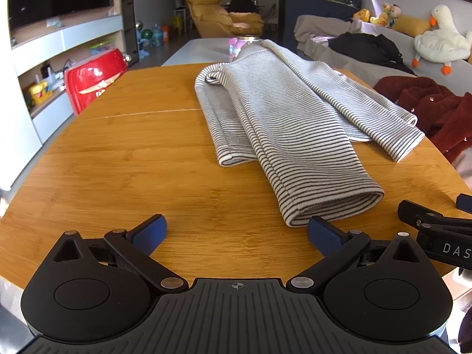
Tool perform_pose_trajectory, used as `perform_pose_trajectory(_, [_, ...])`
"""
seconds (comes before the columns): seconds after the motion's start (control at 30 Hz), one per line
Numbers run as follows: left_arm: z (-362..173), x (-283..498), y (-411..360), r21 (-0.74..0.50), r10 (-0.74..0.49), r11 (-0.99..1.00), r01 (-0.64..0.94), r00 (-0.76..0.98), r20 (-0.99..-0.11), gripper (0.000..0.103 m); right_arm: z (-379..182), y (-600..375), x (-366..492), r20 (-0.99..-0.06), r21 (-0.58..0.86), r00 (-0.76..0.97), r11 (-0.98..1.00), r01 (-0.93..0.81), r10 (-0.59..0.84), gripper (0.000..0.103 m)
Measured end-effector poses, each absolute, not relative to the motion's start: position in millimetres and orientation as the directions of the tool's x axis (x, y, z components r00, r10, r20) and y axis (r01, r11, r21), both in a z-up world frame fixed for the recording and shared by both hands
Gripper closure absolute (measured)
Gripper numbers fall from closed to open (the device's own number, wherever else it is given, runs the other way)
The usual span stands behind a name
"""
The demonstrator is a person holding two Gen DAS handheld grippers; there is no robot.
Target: Fold clothes
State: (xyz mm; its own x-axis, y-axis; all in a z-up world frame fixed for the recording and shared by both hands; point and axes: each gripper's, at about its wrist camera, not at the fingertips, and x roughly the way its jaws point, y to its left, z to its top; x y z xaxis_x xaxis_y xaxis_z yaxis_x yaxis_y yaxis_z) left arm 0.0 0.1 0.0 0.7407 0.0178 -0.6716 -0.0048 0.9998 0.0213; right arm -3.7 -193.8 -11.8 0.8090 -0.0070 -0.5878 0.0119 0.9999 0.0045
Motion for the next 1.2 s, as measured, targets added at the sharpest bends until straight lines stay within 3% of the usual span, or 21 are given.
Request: perform_pose_trajectory(1.2, [0.6, 1.7, -0.1, 0.000, 0.003, 1.000, -0.005, 0.743, -0.669, 0.000, -12.4, -192.2, -1.1, -0.578, 0.008, 0.816, 1.000, 0.009, -0.003, 0.000])
